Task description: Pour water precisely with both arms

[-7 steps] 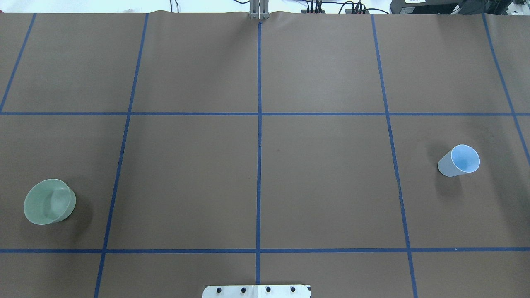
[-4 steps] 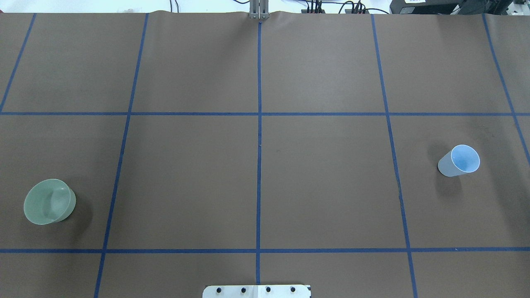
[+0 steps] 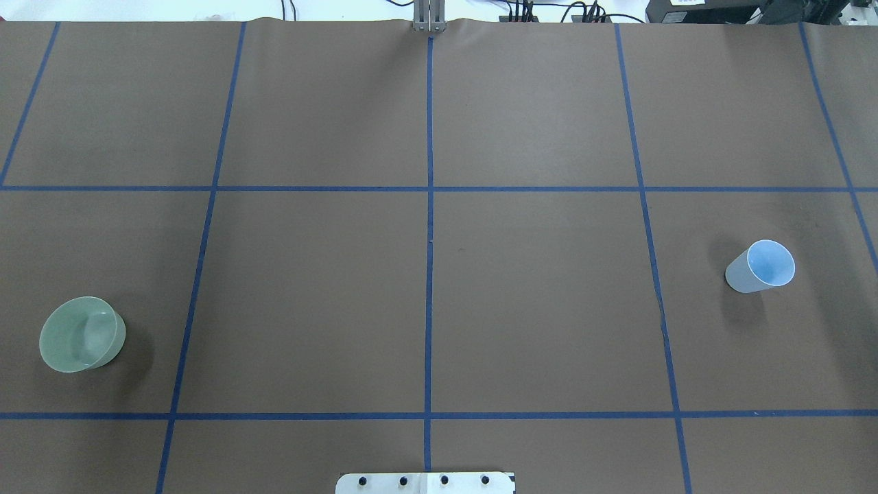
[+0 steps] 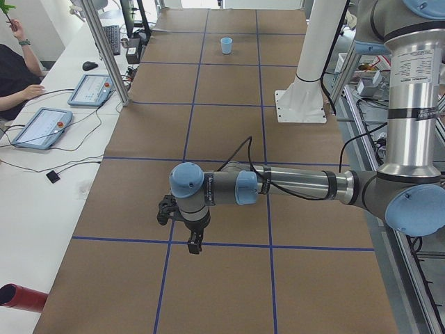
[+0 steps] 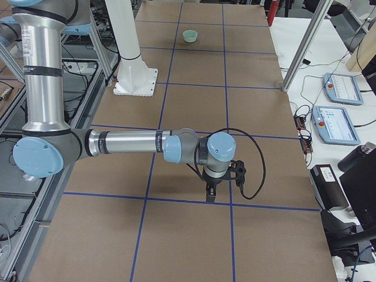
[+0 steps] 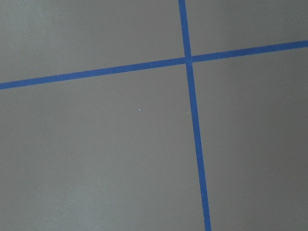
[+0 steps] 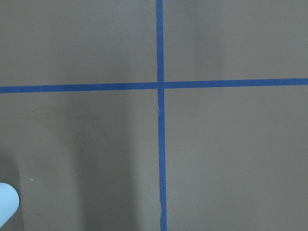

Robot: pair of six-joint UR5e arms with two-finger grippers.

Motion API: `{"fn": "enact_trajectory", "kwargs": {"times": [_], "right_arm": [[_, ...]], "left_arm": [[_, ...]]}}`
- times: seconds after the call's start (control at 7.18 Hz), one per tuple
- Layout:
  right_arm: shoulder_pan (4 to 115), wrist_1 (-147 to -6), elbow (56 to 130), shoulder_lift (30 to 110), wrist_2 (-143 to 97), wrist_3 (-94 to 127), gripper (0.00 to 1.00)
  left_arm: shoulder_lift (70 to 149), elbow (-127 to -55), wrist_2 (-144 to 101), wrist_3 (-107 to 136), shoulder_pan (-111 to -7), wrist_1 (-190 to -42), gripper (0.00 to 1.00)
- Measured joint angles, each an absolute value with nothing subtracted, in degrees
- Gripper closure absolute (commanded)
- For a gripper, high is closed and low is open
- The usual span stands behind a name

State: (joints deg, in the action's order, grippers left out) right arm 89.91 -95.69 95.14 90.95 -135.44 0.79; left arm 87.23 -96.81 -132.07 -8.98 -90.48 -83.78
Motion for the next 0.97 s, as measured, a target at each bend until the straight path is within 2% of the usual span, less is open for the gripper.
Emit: {"fn": "enact_trajectory", "kwargs": {"times": [0.7,0.97], "right_arm": [[89.91,-95.62,95.5,90.92,-135.44,0.78,0.01],[89.91,-95.62,95.46,90.89,-135.42,0.78,0.01]], "left_arm": [[87.52,-99.39,-140.17,5.61,-89.11,-87.7,0.0],[80.91,-101.44,-142.24,20.66,-83.68,-102.96,0.0]]}}
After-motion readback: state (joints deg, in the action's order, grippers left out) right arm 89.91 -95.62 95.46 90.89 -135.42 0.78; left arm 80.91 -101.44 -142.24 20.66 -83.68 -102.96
